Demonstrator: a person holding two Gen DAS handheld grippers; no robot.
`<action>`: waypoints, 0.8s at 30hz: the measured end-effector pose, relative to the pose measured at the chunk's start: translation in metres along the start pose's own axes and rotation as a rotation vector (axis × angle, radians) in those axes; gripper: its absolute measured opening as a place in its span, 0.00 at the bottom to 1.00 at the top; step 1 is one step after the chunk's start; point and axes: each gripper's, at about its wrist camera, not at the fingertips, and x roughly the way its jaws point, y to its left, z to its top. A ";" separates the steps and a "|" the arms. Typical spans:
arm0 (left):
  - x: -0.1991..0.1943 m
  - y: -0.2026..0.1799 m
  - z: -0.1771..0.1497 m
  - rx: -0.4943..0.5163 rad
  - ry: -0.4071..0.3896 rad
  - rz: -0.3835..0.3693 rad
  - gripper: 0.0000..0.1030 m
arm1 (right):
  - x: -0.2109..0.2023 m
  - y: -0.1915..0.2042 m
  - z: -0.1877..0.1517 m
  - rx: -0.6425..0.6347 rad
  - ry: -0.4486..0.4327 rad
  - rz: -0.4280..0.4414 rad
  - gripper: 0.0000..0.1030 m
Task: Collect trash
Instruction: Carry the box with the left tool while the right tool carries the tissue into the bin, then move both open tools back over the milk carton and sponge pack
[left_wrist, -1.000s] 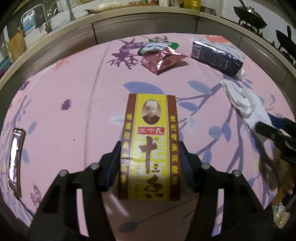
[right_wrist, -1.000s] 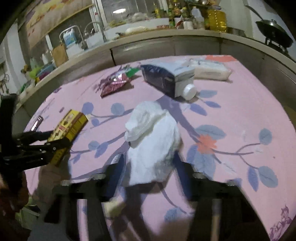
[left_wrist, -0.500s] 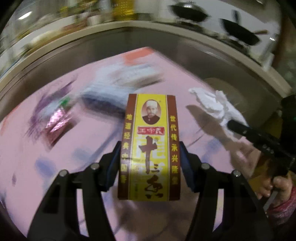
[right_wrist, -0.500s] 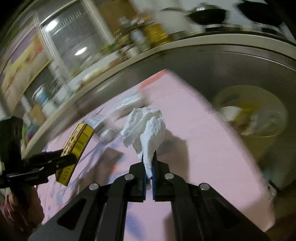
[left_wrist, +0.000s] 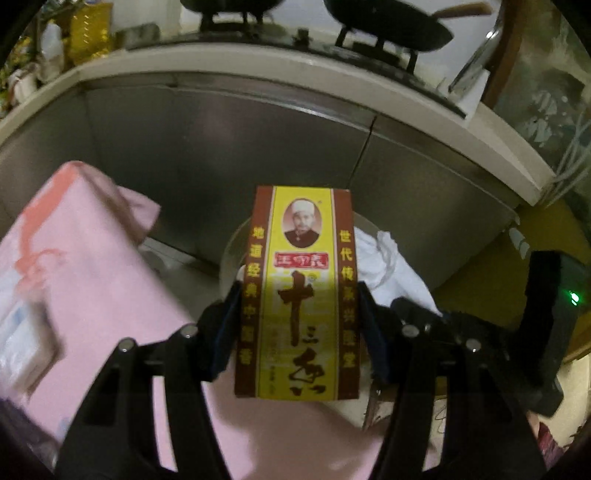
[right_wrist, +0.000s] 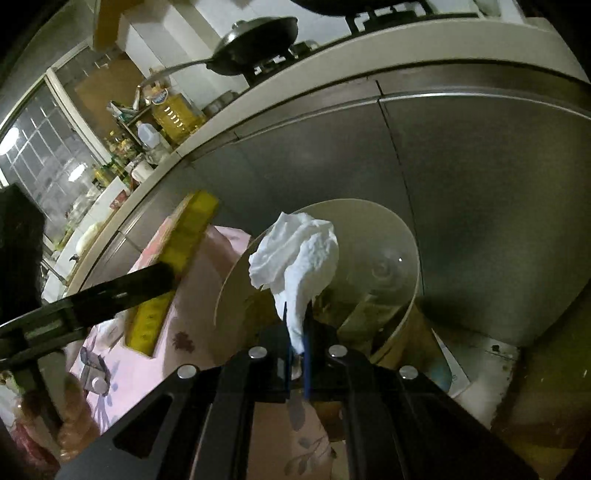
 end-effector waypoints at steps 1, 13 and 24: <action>0.014 0.001 0.005 -0.002 0.024 -0.009 0.58 | 0.005 -0.001 0.003 0.003 0.005 0.004 0.02; 0.051 0.039 0.011 -0.216 0.104 -0.090 0.83 | 0.013 0.006 -0.004 -0.033 -0.056 0.013 0.61; -0.036 0.039 -0.027 -0.180 -0.035 -0.052 0.83 | -0.031 0.008 -0.003 0.087 -0.136 0.095 0.61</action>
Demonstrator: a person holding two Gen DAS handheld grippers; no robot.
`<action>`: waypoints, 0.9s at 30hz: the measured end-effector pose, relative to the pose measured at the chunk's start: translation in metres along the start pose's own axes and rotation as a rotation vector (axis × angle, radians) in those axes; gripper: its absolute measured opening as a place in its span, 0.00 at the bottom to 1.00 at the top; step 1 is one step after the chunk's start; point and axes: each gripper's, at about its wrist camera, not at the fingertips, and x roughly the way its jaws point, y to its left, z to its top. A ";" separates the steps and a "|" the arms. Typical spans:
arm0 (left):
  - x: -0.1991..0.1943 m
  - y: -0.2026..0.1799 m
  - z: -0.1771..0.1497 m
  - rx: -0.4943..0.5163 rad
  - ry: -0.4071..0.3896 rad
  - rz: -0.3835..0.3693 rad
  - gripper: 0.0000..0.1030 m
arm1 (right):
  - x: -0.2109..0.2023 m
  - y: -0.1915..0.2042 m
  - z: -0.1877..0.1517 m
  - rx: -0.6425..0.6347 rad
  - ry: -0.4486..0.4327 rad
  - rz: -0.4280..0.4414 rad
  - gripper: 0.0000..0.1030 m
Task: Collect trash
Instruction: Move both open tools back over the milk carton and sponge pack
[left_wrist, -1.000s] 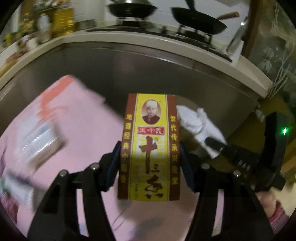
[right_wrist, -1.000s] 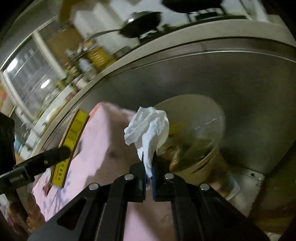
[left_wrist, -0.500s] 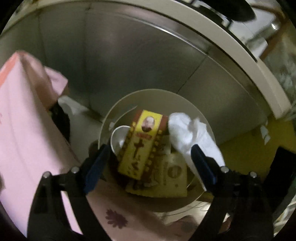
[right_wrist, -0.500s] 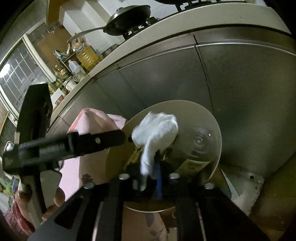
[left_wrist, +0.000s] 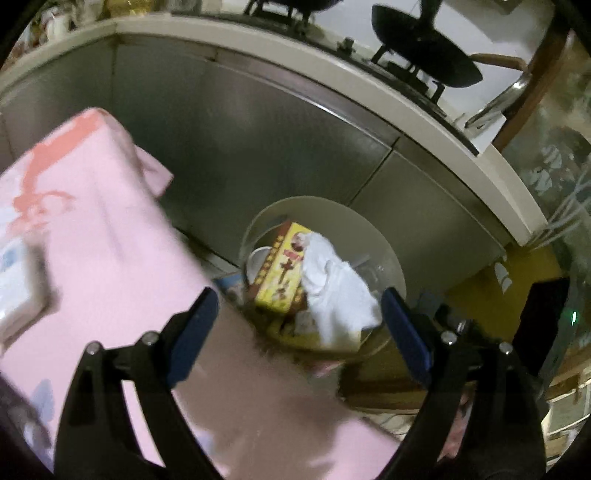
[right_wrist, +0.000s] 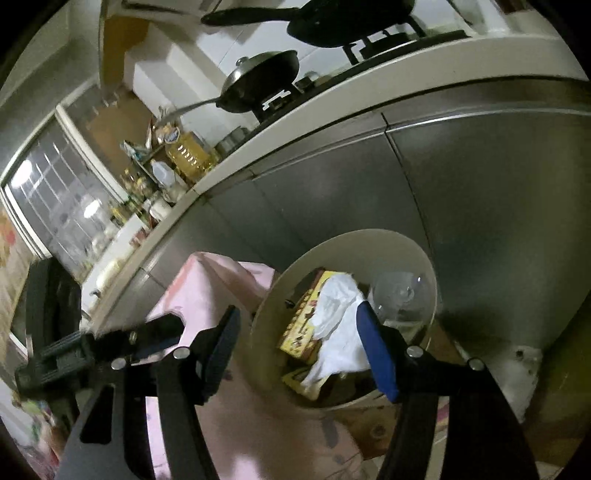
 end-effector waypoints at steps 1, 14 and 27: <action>-0.008 0.001 -0.007 0.008 -0.008 0.016 0.83 | -0.001 0.003 0.000 0.011 0.004 0.010 0.61; -0.133 0.071 -0.147 0.001 -0.069 0.209 0.83 | 0.017 0.098 -0.054 -0.062 0.184 0.188 0.61; -0.277 0.239 -0.251 -0.465 -0.222 0.387 0.83 | 0.150 0.269 -0.108 -0.300 0.465 0.286 0.46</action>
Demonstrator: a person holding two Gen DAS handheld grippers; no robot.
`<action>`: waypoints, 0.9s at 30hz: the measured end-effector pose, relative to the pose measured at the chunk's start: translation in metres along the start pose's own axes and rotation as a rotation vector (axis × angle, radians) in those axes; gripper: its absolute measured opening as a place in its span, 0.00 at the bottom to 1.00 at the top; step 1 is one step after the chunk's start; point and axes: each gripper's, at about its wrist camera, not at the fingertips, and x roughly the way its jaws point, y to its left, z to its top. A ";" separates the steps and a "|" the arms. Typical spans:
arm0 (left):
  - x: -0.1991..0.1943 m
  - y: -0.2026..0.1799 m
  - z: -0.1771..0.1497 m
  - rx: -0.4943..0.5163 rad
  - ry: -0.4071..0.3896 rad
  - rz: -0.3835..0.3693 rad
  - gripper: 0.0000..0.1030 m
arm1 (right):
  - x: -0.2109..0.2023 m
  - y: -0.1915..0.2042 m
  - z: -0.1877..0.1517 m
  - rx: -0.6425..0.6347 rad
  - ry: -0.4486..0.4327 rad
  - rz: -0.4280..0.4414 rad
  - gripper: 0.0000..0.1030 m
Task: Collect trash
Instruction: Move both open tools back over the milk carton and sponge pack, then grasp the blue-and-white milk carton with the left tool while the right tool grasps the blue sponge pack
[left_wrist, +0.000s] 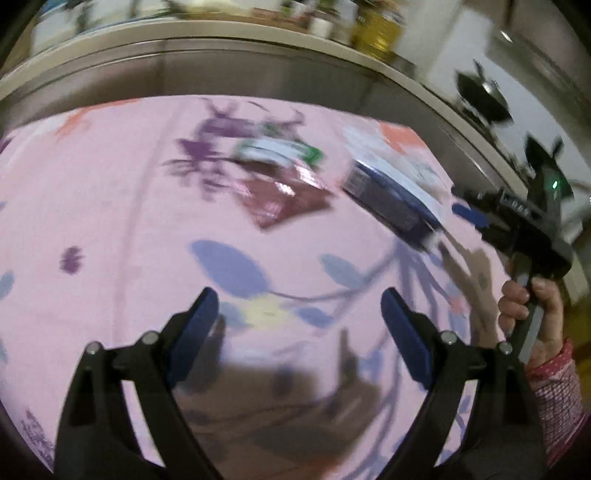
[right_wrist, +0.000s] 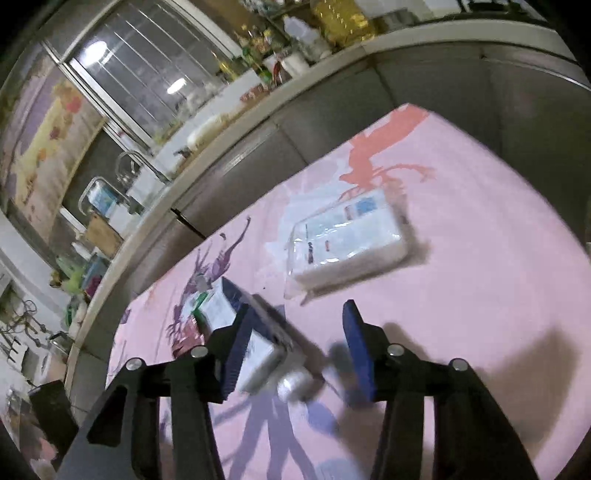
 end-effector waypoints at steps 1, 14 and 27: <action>-0.001 0.006 0.003 -0.017 -0.009 0.004 0.83 | 0.010 0.001 0.000 0.007 0.027 0.014 0.46; 0.032 -0.045 0.038 0.079 -0.029 -0.014 0.90 | -0.041 0.034 -0.060 -0.149 0.058 0.131 0.46; 0.096 -0.117 0.042 0.266 -0.016 0.158 0.93 | 0.024 -0.022 0.087 -0.024 -0.010 -0.174 0.69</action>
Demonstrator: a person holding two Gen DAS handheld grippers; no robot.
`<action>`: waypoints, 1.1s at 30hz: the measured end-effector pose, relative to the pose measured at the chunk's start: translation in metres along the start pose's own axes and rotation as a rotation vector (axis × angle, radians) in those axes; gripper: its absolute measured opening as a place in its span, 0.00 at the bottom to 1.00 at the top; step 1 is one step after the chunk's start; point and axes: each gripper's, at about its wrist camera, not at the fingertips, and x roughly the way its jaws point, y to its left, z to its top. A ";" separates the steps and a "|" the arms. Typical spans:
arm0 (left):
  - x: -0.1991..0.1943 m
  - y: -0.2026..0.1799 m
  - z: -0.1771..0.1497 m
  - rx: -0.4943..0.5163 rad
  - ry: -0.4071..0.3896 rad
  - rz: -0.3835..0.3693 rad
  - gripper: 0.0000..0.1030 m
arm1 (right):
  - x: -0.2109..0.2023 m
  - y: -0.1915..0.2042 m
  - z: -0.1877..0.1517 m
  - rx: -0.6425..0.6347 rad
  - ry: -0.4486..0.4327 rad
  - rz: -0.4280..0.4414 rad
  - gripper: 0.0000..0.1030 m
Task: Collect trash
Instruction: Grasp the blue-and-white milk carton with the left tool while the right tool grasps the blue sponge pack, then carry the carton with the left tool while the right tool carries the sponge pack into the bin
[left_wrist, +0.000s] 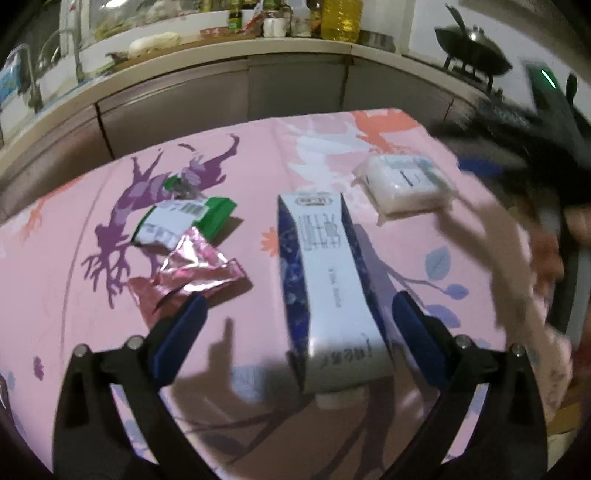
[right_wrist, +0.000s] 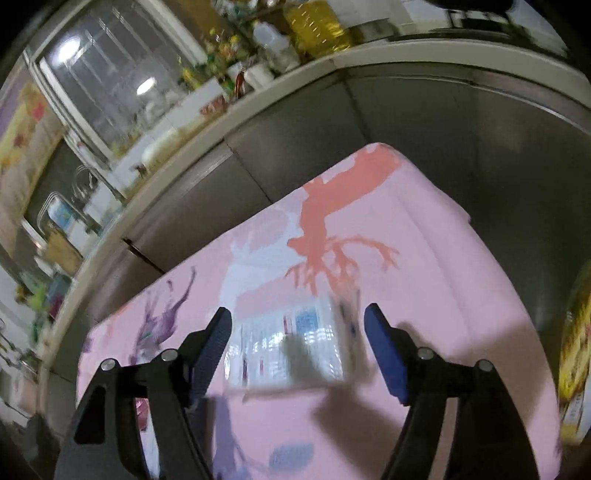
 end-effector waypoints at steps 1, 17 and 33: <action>0.001 -0.002 -0.001 0.010 -0.005 0.012 0.93 | 0.009 0.007 0.004 -0.018 0.014 -0.008 0.69; -0.012 -0.004 -0.036 0.074 0.037 -0.077 0.51 | -0.025 0.002 -0.101 -0.170 0.236 0.039 0.41; -0.064 -0.001 -0.125 0.117 0.104 -0.127 0.51 | -0.178 -0.042 -0.262 0.225 -0.071 0.078 0.63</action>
